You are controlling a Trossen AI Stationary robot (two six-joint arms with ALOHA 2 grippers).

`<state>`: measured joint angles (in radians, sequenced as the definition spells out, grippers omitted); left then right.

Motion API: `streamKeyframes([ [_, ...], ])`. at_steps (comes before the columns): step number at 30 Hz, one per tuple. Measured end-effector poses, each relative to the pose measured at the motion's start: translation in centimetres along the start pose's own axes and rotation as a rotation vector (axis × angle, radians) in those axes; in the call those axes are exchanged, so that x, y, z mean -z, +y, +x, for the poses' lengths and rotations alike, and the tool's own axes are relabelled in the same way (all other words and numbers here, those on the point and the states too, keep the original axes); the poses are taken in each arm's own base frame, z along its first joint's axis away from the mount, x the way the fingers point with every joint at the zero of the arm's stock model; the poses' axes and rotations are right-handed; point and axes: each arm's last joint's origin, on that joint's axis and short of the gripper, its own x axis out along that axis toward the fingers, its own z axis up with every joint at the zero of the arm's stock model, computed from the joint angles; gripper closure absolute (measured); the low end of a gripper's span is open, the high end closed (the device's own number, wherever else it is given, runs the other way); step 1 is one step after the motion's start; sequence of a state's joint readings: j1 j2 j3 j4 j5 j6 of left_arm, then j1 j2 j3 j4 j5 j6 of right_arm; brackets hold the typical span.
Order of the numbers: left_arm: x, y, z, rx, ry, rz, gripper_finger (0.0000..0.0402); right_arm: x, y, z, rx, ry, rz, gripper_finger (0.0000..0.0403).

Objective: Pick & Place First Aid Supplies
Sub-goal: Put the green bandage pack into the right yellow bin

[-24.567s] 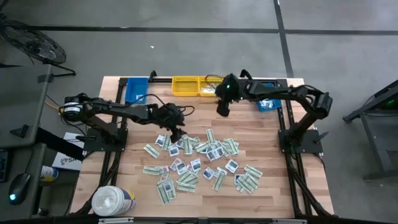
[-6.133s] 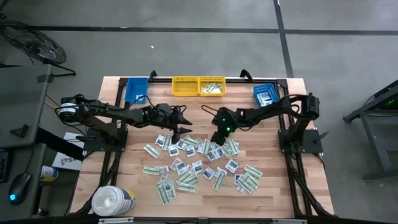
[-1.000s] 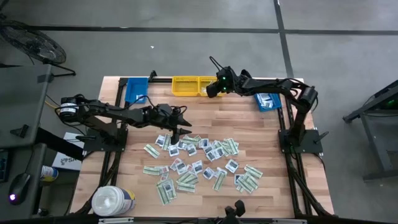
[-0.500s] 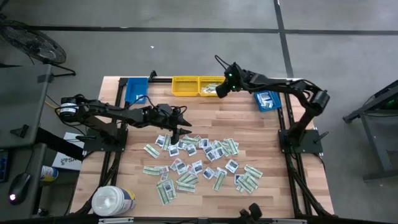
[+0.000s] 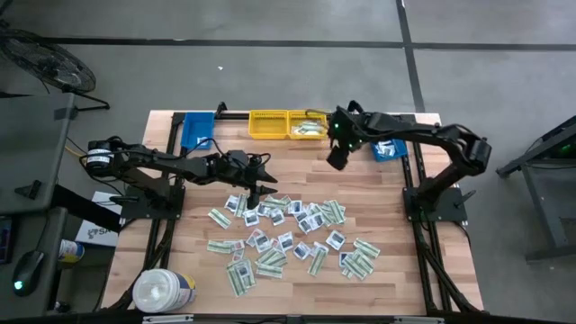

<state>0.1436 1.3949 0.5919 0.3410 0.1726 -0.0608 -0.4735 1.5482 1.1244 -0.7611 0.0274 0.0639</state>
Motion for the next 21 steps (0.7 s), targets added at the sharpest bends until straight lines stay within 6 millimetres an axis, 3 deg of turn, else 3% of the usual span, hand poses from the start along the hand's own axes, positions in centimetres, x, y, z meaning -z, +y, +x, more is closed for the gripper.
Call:
streamKeyframes([
  [6,0.0,0.0,0.0,0.000,0.000,0.000,0.0239,1.4,3.4,0.2,-0.087,0.074,-0.190,0.0249],
  [14,0.0,0.0,0.0,0.000,0.001,-0.005,0.0239,5.3,7.2,2.7,-0.164,0.147,-0.338,0.0249],
  [21,0.0,0.0,0.0,-0.001,0.000,-0.005,0.0239,8.1,9.7,4.4,-0.207,0.111,-0.425,0.0249],
])
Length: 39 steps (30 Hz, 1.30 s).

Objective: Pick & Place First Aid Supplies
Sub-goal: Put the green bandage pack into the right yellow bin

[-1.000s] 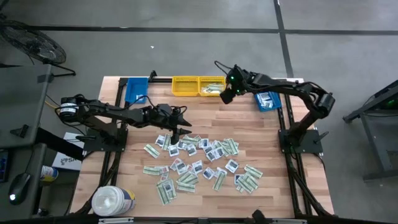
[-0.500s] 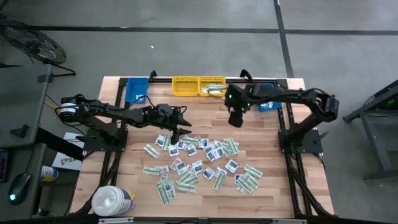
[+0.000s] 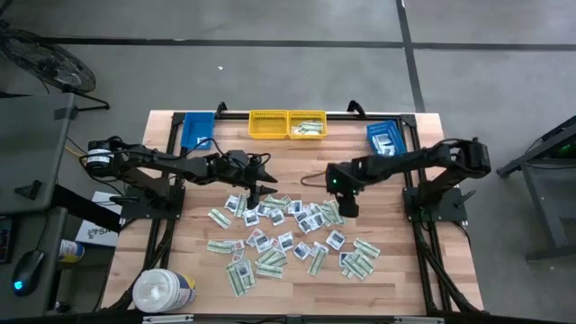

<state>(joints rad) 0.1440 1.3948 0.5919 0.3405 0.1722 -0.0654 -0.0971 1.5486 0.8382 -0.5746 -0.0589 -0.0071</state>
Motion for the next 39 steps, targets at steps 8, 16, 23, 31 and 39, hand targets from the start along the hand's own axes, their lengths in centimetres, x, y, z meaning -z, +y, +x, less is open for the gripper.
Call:
streamKeyframes([
  [8,0.0,0.0,0.0,0.000,0.000,0.000,0.0239,0.4,0.9,1.2,0.036,-0.079,-0.040,0.0249],
  [16,0.0,0.0,0.0,0.000,0.004,-0.001,0.0239,1.7,1.1,2.5,0.034,-0.108,-0.048,0.0249],
  [23,0.0,0.0,0.0,-0.001,0.004,-0.001,0.0239,2.3,1.1,2.9,0.022,-0.116,-0.035,0.0264],
  [31,0.1,0.0,0.0,-0.001,0.007,-0.001,0.0239,2.3,1.1,3.0,0.012,-0.114,-0.022,0.0333],
  [39,0.1,0.0,0.0,-0.001,0.007,-0.002,0.0239,2.3,1.1,3.0,0.008,-0.112,-0.020,0.0398],
])
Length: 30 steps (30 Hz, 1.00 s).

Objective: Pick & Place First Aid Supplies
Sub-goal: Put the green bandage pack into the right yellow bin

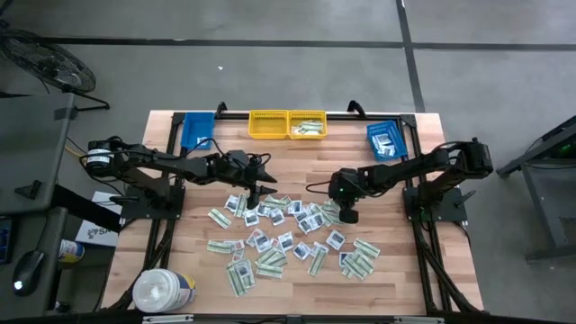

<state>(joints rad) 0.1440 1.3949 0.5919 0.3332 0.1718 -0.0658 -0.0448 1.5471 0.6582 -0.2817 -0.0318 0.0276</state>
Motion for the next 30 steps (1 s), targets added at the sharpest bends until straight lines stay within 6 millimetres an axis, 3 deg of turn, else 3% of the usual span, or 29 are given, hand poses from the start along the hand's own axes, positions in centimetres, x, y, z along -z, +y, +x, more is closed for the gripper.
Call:
streamKeyframes([
  [8,0.0,0.0,0.0,0.000,0.000,0.000,0.0239,-0.8,0.1,-0.5,-0.016,0.001,0.025,0.0401],
  [14,0.0,0.0,0.0,0.000,0.000,0.000,0.0239,-2.9,0.1,-2.9,0.004,-0.077,0.018,0.0402],
  [24,0.0,0.0,0.0,0.000,-0.001,0.000,0.0239,-5.9,-0.9,-6.7,0.245,-0.236,0.057,0.0403],
  [30,0.0,0.0,0.0,0.001,-0.001,0.000,0.0239,-7.3,-3.2,-7.7,0.412,-0.402,0.261,0.0403],
])
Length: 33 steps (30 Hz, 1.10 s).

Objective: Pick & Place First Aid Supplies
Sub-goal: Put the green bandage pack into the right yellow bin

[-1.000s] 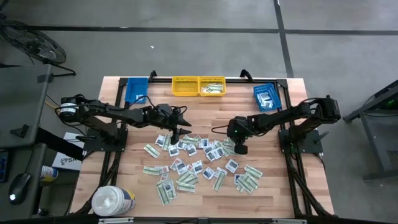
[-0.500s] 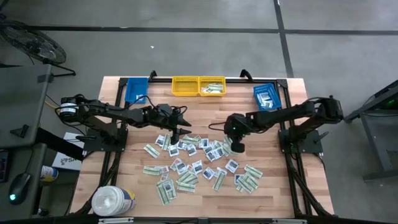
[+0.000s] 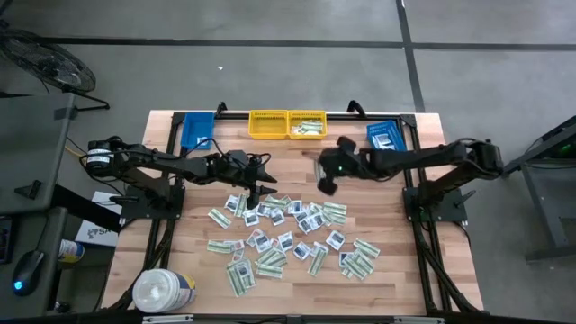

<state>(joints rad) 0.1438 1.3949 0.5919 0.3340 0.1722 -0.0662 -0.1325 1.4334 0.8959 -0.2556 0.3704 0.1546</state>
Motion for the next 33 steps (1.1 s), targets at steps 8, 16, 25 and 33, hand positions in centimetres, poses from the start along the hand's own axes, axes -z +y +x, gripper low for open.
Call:
streamKeyframes([
  [8,0.0,0.0,0.0,0.000,0.000,-0.001,0.0239,-2.0,-3.9,1.1,0.094,-0.162,0.277,0.0403],
  [16,0.0,0.0,0.0,0.000,-0.003,-0.009,0.0239,-2.9,-7.0,3.5,0.179,-0.291,0.489,0.0403],
  [25,0.0,0.0,0.0,0.000,-0.005,-0.009,0.0239,-1.8,-9.2,8.1,0.234,-0.314,0.596,0.0403],
  [33,0.0,0.0,0.0,0.000,-0.005,-0.010,0.0239,0.0,-11.5,10.7,0.284,-0.252,0.676,0.0403],
])
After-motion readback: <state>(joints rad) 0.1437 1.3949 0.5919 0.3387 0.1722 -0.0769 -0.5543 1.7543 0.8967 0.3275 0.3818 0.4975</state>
